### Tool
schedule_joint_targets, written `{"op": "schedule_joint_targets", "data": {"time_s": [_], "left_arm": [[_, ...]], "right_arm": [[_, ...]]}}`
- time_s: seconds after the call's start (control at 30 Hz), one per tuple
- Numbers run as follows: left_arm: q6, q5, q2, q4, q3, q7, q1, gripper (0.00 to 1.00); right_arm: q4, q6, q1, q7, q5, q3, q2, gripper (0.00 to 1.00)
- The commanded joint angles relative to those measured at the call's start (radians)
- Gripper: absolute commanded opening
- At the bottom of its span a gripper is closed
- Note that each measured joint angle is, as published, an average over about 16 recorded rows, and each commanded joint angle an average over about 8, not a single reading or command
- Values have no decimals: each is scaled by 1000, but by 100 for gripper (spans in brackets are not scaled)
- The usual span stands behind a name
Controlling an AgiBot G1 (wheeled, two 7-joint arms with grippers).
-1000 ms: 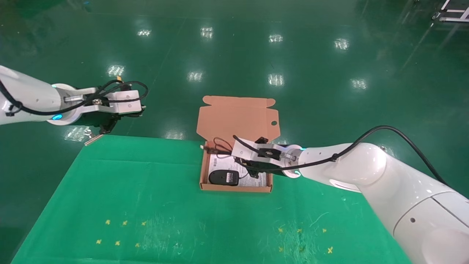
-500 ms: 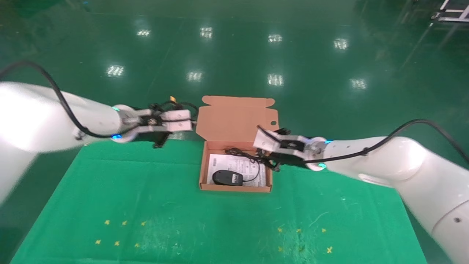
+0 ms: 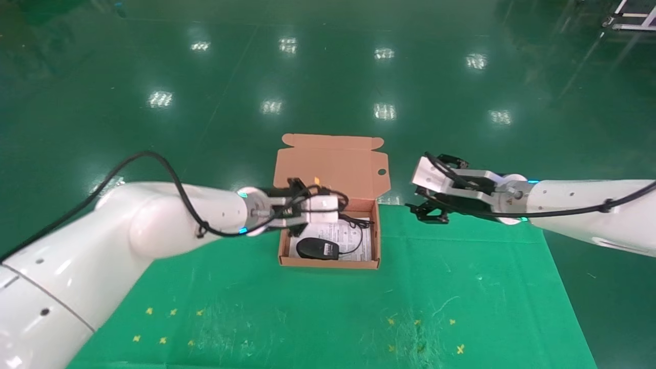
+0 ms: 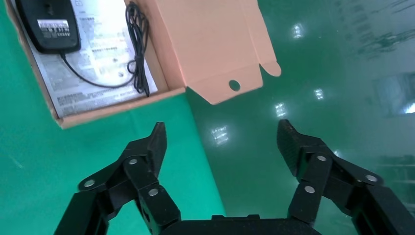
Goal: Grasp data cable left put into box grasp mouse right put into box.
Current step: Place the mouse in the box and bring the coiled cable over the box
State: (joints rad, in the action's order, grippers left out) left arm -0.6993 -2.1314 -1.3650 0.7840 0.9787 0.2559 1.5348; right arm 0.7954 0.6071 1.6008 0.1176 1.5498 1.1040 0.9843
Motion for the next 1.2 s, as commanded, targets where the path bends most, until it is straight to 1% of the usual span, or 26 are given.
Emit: {"op": "schedule_joint_targets", "data": {"time_s": [0.03,0.13,0.3,0.4,0.5,0.73,0.93,1.07,1.2], "left_arm": [[26,46,-6,-10,30,-33,-5,0],[54,101,-8,-23,84,-43,2,1],[81,165,-12,-37,157,-38,18,64],[85,185,-13,-40,181,-35,23,100],[86,194,-14,-40,190,-33,26,100],[82,182,-11,-37,177,-36,25,100],[76,184,16,-2,172,-32,29,100],[68,186,45,34,166,-7,57,100],[70,171,78,60,146,38,108,100]], "right_arm": [[38,2,1,26,12,4,-30,100],[85,4,1,67,38,14,-60,100],[133,18,7,121,82,34,-87,100],[144,26,13,137,97,41,-92,100],[148,29,15,141,103,44,-94,100],[140,27,13,132,96,41,-90,100],[138,25,12,129,93,40,-89,100],[145,19,23,128,93,34,-94,100],[171,18,59,117,101,23,-108,100]]}}
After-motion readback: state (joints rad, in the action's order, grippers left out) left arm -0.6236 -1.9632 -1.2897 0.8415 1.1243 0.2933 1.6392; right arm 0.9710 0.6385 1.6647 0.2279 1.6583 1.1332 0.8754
